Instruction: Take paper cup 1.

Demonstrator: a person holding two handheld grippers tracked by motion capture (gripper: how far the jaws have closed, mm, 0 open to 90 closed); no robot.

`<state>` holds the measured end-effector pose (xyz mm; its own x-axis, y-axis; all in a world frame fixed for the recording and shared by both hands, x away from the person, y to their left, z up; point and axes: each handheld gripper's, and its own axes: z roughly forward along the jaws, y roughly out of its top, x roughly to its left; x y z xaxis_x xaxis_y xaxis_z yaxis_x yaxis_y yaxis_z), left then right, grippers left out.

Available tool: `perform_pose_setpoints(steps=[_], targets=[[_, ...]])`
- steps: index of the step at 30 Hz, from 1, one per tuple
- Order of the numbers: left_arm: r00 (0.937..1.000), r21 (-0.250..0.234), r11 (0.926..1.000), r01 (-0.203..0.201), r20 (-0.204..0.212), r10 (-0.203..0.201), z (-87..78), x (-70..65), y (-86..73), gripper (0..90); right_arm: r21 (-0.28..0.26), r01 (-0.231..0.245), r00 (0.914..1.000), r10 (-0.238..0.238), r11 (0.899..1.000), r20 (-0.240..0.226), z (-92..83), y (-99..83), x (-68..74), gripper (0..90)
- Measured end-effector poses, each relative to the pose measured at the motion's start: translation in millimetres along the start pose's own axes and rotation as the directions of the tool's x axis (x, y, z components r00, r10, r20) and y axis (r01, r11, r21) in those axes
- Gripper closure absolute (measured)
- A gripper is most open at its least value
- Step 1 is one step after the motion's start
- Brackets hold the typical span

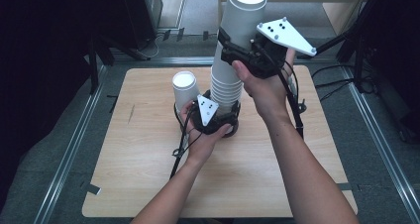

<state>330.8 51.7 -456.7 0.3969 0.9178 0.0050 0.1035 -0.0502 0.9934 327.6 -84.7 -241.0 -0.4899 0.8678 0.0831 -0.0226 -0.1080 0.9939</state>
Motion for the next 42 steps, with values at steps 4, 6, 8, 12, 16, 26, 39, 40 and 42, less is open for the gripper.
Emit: perform_pose_setpoints(steps=[4,6,8,12,16,26,39,40,42], targets=[[1.0,0.0,1.0,-0.001,0.0,0.001,0.0,0.1,-0.1,7.6,-0.029,-0.002,1.0,0.002,1.0,0.003,-6.3,12.8,-0.3,19.2],[1.0,0.0,1.0,-0.002,-0.001,0.002,-0.1,0.1,-0.1,7.6,-0.037,0.002,1.0,-0.001,0.999,0.009,-8.9,15.5,-1.6,19.2],[1.0,0.0,1.0,0.0,-0.001,0.0,-0.1,0.0,-0.1,7.6,-0.039,0.004,0.9999,-0.003,0.999,0.014,-10.0,16.3,-2.7,19.2],[1.0,0.0,1.0,0.001,0.0,-0.001,0.0,0.0,0.0,7.6,-0.045,0.004,0.9995,-0.003,0.999,0.032,-13.9,17.9,-8.4,19.1],[1.0,0.0,1.0,0.001,0.0,-0.001,0.0,0.0,0.0,7.6,-0.042,0.009,0.9983,-0.007,0.999,0.057,-18.2,16.7,-16.7,19.0],[1.0,0.002,1.0,0.002,-0.001,-0.002,-0.2,-0.1,0.1,7.7,-0.038,0.015,0.995,-0.011,0.999,0.099,-27.0,11.1,-32.7,18.8],[1.0,0.005,1.0,-0.001,0.003,0.001,-1.1,0.4,0.3,8.1,-0.025,0.009,0.9895,-0.005,1.0,0.145,-39.8,-5.2,-51.7,18.4],[1.0,0.002,1.0,0.0,0.004,0.0,-1.3,0.3,0.3,8.2,-0.021,0.016,0.9879,-0.012,1.0,0.154,-41.7,-9.0,-53.8,18.2],[1.0,0.003,1.0,-0.002,0.004,0.002,-1.7,0.5,0.3,8.4,-0.015,0.023,0.9866,-0.02,1.0,0.162,-43.5,-13.1,-55.5,18.0]])
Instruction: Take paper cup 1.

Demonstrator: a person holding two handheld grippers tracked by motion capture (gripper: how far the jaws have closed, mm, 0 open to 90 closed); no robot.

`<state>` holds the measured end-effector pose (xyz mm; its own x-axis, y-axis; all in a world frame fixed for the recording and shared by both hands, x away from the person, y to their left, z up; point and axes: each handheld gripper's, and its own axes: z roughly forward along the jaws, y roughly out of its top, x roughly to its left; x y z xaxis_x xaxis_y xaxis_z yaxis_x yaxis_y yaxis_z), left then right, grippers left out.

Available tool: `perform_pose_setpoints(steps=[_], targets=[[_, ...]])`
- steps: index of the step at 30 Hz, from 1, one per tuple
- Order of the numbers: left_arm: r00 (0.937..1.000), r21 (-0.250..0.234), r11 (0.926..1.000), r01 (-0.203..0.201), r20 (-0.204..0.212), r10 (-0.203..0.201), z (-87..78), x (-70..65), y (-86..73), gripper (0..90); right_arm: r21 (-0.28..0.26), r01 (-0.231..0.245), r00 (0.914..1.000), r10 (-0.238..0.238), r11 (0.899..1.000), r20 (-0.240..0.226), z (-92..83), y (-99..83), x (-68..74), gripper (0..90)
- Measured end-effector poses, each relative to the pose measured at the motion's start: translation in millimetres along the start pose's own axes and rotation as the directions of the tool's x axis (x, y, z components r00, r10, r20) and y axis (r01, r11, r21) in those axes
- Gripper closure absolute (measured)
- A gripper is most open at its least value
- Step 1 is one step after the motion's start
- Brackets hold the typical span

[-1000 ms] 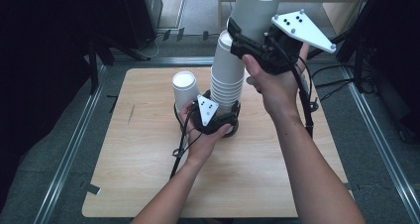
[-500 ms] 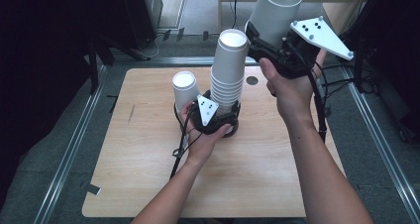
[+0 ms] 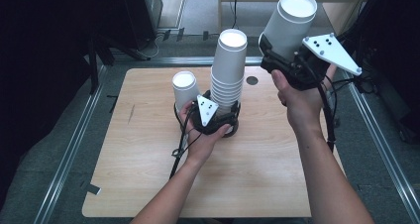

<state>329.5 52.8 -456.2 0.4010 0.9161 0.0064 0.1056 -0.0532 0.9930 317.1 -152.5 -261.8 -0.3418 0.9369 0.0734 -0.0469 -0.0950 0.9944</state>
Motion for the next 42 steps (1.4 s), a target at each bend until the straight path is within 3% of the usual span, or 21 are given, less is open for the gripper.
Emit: perform_pose_setpoints(steps=[9,14,19,23,30,34,36,40,42], targets=[[0.9999,-0.011,0.9998,-0.013,0.002,0.013,-6.3,1.3,-0.4,10.2,0.017,0.035,0.9993,-0.035,0.999,0.012,-8.7,-24.7,-3.3,17.0],[0.9998,-0.006,1.0,-0.006,0.018,0.006,-13.5,5.4,-0.4,1.8,0.044,0.022,0.9997,-0.022,0.999,0.003,-13.5,-39.1,-8.9,16.1],[0.9987,0.002,0.9999,-0.016,0.048,0.016,-23.7,6.6,-2.2,0.8,0.064,0.026,0.9997,-0.026,0.998,0.002,-18.8,-53.9,-11.7,15.5],[0.9969,0.004,0.9988,-0.049,0.061,0.049,-35.5,4.9,-5.1,0.0,0.065,0.03,0.9995,-0.031,0.997,0.011,-25.3,-70.7,-12.0,15.4],[0.9953,0.019,0.9988,-0.046,0.087,0.044,-54.3,8.2,-9.2,0.0,0.081,0.034,0.9994,-0.034,0.996,-0.004,-33.0,-94.5,-15.3,15.2],[0.9937,0.036,0.9985,-0.041,0.105,0.037,-66.1,10.1,-11.7,0.0,0.093,0.054,0.9983,-0.056,0.994,0.017,-38.6,-109.1,-16.7,15.2],[0.991,0.052,0.9977,-0.042,0.129,0.035,-74.5,10.9,-13.1,0.0,0.11,0.087,0.9945,-0.093,0.99,0.048,-44.1,-120.9,-16.6,15.1],[0.9886,0.066,0.9969,-0.043,0.147,0.032,-81.8,12.6,-13.1,0.0,0.105,0.104,0.9939,-0.108,0.989,0.026,-47.8,-128.7,-16.1,15.2],[0.9869,0.076,0.9966,-0.031,0.16,0.019,-85.8,14.2,-12.5,0.0,0.1,0.165,0.9854,-0.168,0.981,0.028,-50.2,-136.9,-13.8,15.2]])
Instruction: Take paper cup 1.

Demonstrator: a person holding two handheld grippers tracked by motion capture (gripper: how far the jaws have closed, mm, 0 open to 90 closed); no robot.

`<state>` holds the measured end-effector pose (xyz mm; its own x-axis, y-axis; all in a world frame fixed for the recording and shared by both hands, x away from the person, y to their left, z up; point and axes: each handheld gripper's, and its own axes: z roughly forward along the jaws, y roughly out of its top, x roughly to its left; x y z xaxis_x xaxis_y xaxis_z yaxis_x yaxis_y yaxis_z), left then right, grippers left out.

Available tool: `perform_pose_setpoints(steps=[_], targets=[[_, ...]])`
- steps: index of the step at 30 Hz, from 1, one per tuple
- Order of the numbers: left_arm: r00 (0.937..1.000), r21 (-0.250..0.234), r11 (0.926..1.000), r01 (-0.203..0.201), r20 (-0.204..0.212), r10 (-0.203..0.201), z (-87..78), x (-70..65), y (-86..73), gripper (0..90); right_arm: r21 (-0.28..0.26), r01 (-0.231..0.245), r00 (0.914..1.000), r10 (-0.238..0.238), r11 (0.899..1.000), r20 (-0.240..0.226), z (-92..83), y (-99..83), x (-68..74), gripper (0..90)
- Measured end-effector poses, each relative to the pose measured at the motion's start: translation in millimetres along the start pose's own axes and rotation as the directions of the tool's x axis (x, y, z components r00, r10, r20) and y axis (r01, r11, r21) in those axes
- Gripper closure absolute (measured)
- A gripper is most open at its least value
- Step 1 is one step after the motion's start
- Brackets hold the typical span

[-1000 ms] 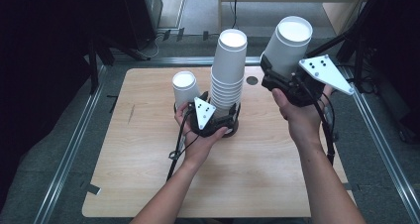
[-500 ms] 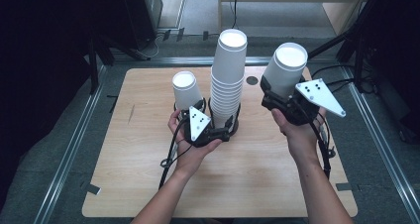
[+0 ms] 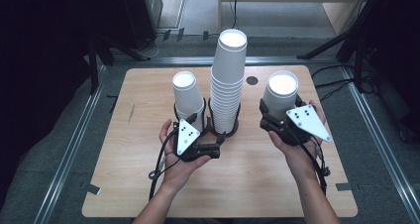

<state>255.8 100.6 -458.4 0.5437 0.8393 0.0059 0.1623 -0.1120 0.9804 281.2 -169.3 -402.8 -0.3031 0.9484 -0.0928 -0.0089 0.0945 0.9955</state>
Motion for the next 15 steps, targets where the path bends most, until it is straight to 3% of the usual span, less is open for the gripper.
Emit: perform_pose_setpoints(steps=[6,12,14,15], targets=[[0.9984,0.028,0.999,0.034,0.044,-0.035,-12.0,0.9,-0.2,0.0,0.006,0.13,0.9915,-0.13,0.992,0.008,-7.4,-19.7,12.8,15.2],[0.9933,0.041,0.9958,0.082,0.078,-0.085,-17.2,4.4,-4.1,0.0,0.026,0.186,0.9825,-0.186,0.982,-0.008,-13.6,-41.1,22.0,15.2],[0.9912,0.044,0.9951,0.088,0.095,-0.092,-18.5,5.6,-5.2,0.0,0.027,0.239,0.971,-0.239,0.971,-0.013,-14.6,-51.4,26.7,15.1],[0.9887,0.045,0.9938,0.102,0.106,-0.106,-19.1,6.1,-5.7,0.0,0.027,0.239,0.971,-0.239,0.971,-0.013,-14.6,-51.4,26.7,15.1]])
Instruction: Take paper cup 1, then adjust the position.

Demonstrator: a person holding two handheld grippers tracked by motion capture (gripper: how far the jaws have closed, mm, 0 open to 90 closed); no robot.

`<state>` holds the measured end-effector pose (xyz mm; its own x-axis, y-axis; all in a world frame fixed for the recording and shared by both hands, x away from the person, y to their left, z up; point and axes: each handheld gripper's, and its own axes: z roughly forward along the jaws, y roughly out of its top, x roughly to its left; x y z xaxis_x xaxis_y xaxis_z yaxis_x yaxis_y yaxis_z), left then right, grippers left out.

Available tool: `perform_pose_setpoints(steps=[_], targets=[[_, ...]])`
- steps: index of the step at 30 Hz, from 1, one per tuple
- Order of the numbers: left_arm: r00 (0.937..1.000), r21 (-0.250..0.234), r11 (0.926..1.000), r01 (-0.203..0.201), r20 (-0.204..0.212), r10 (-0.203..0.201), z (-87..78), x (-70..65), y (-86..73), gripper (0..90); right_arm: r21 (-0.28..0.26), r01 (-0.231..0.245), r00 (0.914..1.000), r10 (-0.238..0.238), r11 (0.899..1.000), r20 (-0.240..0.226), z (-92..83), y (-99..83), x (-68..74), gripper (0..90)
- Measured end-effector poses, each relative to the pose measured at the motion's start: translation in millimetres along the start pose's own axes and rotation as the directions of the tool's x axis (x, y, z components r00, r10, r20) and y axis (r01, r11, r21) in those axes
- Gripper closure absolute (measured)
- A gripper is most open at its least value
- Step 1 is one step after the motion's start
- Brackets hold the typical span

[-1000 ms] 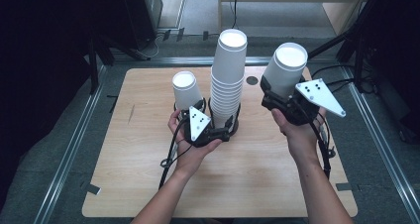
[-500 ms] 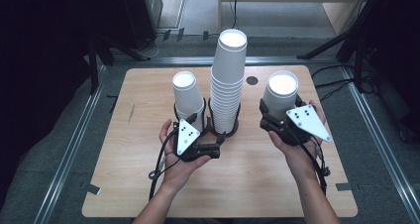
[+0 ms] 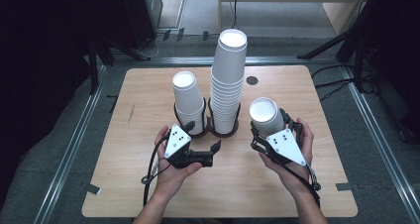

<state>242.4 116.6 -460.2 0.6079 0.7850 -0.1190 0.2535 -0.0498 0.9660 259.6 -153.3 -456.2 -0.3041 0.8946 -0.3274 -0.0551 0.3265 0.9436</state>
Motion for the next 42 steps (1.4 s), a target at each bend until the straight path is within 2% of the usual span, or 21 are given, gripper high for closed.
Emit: perform_pose_setpoints(steps=[3,5,6,9,11,12,13,16,17,18,19,22,25,26,28,29,32,33,39,42], targets=[[0.9985,0.008,0.9994,0.033,0.042,-0.033,-2.3,3.6,-2.0,0.0,0.014,0.075,0.9972,-0.075,0.997,-0.001,0.6,-4.7,6.7,15.1],[0.9968,0.009,0.9987,0.051,0.061,-0.051,-2.6,5.2,-2.4,0.0,0.013,0.113,0.9935,-0.112,0.994,-0.02,1.7,-8.3,14.7,15.1],[0.9962,0.009,0.9985,0.054,0.068,-0.055,-2.5,5.1,-2.4,0.0,0.013,0.113,0.9935,-0.112,0.994,-0.02,1.7,-8.3,14.7,15.1],[0.9951,0.014,0.9991,0.04,0.09,-0.041,-2.1,2.7,-3.2,0.0,0.004,0.18,0.9833,-0.18,0.984,-0.028,3.0,-11.7,24.0,15.1],[0.9957,0.016,0.9995,0.028,0.088,-0.029,-1.9,1.3,-3.7,0.0,-0.004,0.244,0.9694,-0.244,0.97,-0.03,2.9,-15.1,31.9,15.1],[0.996,0.017,0.9996,0.023,0.085,-0.025,-1.9,1.1,-3.6,0.0,-0.004,0.244,0.9694,-0.244,0.97,-0.03,2.9,-15.1,31.9,15.1],[0.9954,0.017,0.9995,0.027,0.091,-0.029,-1.7,1.1,-3.3,3.6,-0.003,0.264,0.9641,-0.263,0.965,-0.033,3.4,-17.4,35.6,15.1],[0.996,0.024,0.9993,0.029,0.084,-0.031,-1.1,1.9,-1.4,4.3,0.004,0.273,0.9612,-0.273,0.962,-0.039,4.1,-19.9,38.1,15.0],[0.9937,0.037,0.9985,0.04,0.103,-0.044,-1.0,2.9,-0.6,4.2,0.013,0.29,0.9562,-0.29,0.957,-0.042,5.1,-23.0,39.6,14.9],[0.9937,0.037,0.9985,0.04,0.103,-0.044,-1.0,2.9,-0.6,4.2,0.013,0.29,0.9562,-0.29,0.957,-0.042,5.1,-23.0,39.6,14.9],[0.9927,0.045,0.9979,0.045,0.11,-0.05,-1.1,3.3,-0.5,4.2,0.023,0.302,0.9526,-0.301,0.953,-0.048,6.4,-25.9,40.2,14.9],[0.9898,0.076,0.9958,0.051,0.129,-0.06,-0.7,3.0,-0.8,1.6,0.032,0.308,0.9507,-0.307,0.951,-0.047,8.1,-28.4,41.1,14.9],[0.9898,0.085,0.9955,0.042,0.133,-0.053,-1.1,0.9,-1.4,0.0,0.039,0.342,0.9386,-0.339,0.939,-0.067,10.8,-32.1,46.7,14.7],[0.9889,0.088,0.9953,0.041,0.139,-0.053,-1.2,0.4,-1.3,0.0,0.039,0.342,0.9386,-0.339,0.939,-0.067,10.8,-32.1,46.7,14.7],[0.9893,0.092,0.9952,0.034,0.138,-0.047,-1.9,-0.8,-1.1,0.0,0.037,0.355,0.9334,-0.351,0.934,-0.074,11.7,-33.5,50.4,14.7],[0.9893,0.096,0.995,0.028,0.14,-0.041,-2.3,-1.4,-0.9,0.0,0.036,0.378,0.9238,-0.374,0.925,-0.08,13.1,-35.3,53.5,14.6],[0.9889,0.1,0.9946,0.027,0.143,-0.041,-2.9,-1.3,-1.0,0.0,0.036,0.388,0.9196,-0.384,0.921,-0.083,13.7,-36.6,55.9,14.6],[0.9883,0.1,0.9945,0.029,0.147,-0.043,-3.2,-0.9,-1.0,0.0,0.031,0.396,0.9159,-0.392,0.918,-0.088,14.0,-37.0,56.5,14.6],[0.9868,0.104,0.9943,0.023,0.157,-0.039,-3.6,-1.2,-1.1,0.0,0.002,0.404,0.9089,-0.402,0.915,-0.112,13.6,-36.5,61.8,14.4],[0.9855,0.105,0.9944,0.016,0.166,-0.034,-3.3,-3.7,-0.7,0.0,-0.026,0.417,0.9007,-0.417,0.909,-0.123,11.4,-35.1,64.8,14.4]])
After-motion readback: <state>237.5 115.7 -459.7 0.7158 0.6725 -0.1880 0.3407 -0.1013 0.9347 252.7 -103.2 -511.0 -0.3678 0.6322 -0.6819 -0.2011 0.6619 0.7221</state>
